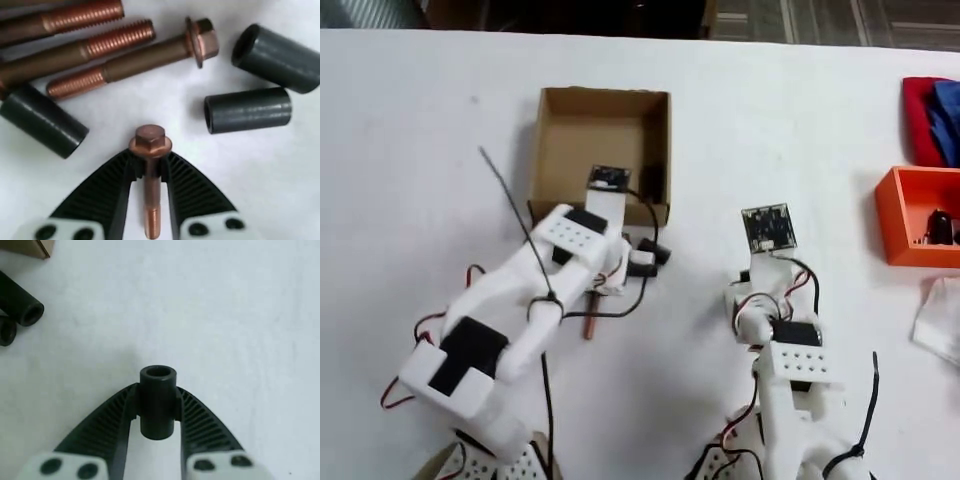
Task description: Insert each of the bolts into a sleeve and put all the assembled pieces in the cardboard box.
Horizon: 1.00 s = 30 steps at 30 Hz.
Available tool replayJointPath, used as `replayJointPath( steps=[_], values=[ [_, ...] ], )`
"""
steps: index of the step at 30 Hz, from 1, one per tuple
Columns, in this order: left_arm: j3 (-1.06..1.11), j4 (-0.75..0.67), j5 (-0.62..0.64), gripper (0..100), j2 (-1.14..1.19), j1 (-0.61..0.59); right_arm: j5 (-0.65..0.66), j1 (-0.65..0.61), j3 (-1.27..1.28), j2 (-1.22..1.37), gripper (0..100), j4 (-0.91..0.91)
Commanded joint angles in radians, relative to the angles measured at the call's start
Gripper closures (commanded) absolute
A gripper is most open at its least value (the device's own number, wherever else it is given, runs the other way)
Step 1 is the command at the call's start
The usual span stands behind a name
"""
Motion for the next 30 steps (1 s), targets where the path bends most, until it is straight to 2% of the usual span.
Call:
replayJointPath(
  steps=[1,4,10,15,20,23,25,30],
  values=[
    [-0.018,-0.035,-0.005,98,-0.009,-0.012,-0.008,0.007,-0.003,-0.031,97.8,-0.016],
    [-0.058,-0.015,-0.002,98,-0.044,-0.014,-0.008,0.013,0.003,-0.041,97.8,-0.015],
    [-0.159,0.176,0.0,98,-0.256,0.023,-0.008,0.015,0.014,-0.125,97.8,0.044],
    [-0.156,0.334,0.0,98,-0.485,0.066,-0.008,0.015,0.097,-0.401,97.8,0.125],
    [-0.156,0.341,0.0,98,-0.73,0.051,-0.008,-0.013,0.098,-0.791,97.8,0.268],
    [-0.13,0.279,0.0,98,-0.864,0.051,-0.008,-0.065,0.104,-1.0,97.8,0.269],
    [-0.076,0.184,0.0,98,-0.95,0.051,-0.008,-0.122,0.091,-0.978,97.8,0.222],
    [0.125,-0.189,0.002,98,-1.154,0.055,-0.011,-0.254,0.124,-0.881,97.8,-0.015]
  ],
)
